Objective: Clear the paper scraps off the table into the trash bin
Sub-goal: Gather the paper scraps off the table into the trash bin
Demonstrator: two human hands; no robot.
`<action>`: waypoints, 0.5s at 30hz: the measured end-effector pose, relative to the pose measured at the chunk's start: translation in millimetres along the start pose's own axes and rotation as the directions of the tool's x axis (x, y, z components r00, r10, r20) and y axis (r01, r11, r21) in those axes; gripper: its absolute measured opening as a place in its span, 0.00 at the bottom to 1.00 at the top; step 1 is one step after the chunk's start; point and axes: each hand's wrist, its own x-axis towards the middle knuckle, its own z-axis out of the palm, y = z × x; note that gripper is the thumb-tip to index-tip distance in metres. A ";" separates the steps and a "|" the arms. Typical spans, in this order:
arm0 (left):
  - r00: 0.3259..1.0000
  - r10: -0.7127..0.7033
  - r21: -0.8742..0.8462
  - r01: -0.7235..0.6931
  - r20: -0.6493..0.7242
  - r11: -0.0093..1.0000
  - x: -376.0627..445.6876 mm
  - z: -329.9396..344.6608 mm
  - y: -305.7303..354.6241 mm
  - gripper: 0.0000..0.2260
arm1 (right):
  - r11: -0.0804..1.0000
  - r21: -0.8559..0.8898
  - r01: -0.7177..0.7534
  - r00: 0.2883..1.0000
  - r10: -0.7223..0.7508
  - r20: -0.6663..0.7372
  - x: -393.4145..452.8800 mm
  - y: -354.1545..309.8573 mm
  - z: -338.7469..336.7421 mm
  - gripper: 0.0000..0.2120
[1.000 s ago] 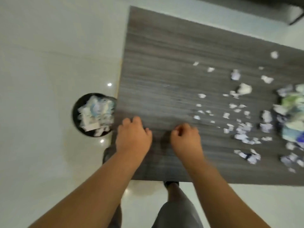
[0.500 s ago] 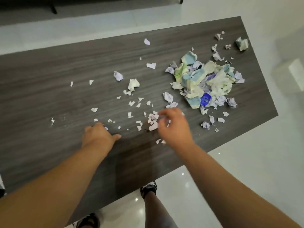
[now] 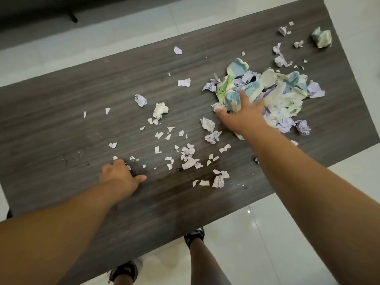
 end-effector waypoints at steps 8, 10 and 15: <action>1.000 0.007 0.030 -0.007 0.009 1.000 -2.2 -2.4 3.2 0.33 | 0.951 -0.114 0.288 0.924 -0.307 -0.227 -25.7 25.8 72.6 0.24; 1.000 0.010 0.026 -0.010 0.016 1.000 -3.7 -2.9 3.5 0.33 | 0.933 -0.019 0.360 0.904 -0.354 -0.241 -30.1 36.0 75.6 0.21; 1.000 -0.011 -0.014 0.012 0.024 1.000 -7.6 -3.7 2.7 0.31 | 0.868 0.204 0.452 0.887 -0.414 -0.204 -44.1 45.4 61.3 0.18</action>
